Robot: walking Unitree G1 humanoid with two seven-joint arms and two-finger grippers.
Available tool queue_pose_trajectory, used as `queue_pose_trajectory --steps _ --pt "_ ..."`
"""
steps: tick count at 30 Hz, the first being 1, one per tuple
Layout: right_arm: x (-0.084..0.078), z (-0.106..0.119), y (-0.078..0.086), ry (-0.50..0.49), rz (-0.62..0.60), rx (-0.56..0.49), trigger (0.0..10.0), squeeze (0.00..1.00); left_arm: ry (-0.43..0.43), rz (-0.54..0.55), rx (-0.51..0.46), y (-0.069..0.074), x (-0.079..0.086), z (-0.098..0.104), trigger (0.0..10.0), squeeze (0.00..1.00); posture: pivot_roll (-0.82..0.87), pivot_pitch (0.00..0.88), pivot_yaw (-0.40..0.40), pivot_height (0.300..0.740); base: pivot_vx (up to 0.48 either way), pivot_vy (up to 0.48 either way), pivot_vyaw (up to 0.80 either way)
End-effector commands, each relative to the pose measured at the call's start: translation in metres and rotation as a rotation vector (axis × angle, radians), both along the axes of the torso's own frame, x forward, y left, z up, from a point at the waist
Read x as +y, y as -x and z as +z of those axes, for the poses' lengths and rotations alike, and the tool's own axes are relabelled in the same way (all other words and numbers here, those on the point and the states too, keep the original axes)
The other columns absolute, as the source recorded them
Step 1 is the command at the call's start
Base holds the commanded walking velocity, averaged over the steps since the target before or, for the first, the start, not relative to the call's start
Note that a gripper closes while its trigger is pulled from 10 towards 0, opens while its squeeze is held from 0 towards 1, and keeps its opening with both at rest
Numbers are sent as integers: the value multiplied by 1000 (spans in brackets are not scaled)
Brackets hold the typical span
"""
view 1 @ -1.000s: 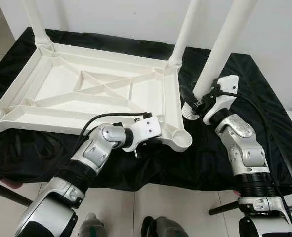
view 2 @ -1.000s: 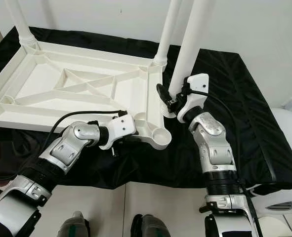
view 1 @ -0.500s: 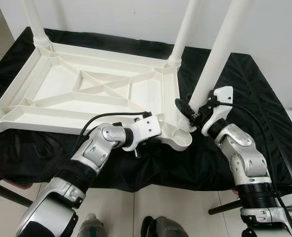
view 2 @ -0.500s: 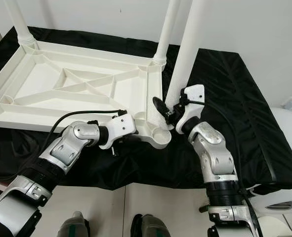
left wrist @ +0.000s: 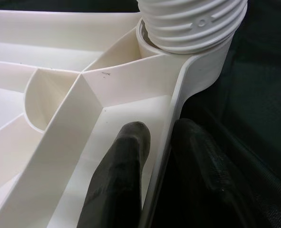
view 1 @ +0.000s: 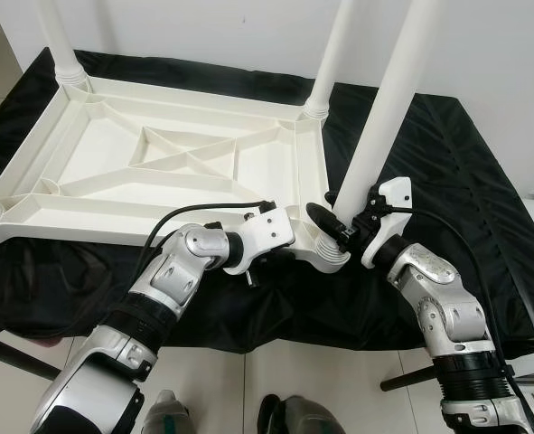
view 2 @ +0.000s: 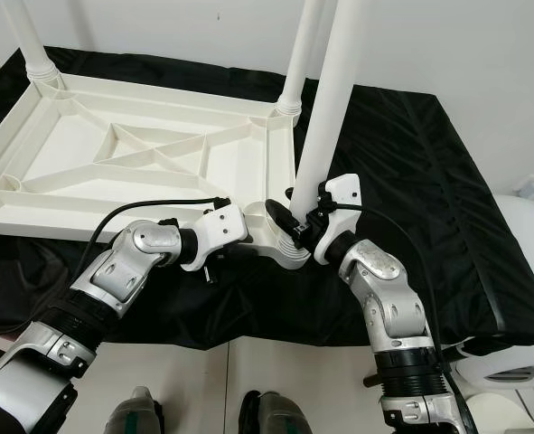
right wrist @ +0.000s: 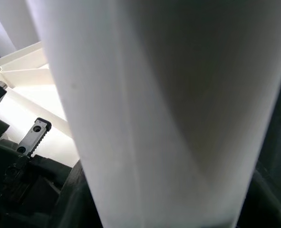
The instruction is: Building children table
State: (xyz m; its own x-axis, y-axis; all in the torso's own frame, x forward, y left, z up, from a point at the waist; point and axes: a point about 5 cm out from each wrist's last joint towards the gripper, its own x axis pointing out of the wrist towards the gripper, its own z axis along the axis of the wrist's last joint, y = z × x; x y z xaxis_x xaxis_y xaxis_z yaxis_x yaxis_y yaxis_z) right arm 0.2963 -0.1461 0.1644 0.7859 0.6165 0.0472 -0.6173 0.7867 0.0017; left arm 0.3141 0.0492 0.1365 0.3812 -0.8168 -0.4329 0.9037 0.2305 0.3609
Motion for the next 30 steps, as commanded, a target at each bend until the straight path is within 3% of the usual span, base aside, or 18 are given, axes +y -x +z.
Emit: queue_pose_trajectory --steps 1,16,30 --pt "-3 -9 -1 4 -18 38 10000 0 66 97 -84 -6 3 13 10000 0 53 68 -110 740 0 0 0" --pt "-7 -31 -2 22 -59 83 10000 0 63 96 -87 -5 4 14 10000 0 55 71 -110 740 0 0 0" --pt "-1 -47 7 28 -88 49 10000 0 65 87 -88 -3 4 15 10000 0 55 68 -110 740 0 0 0"
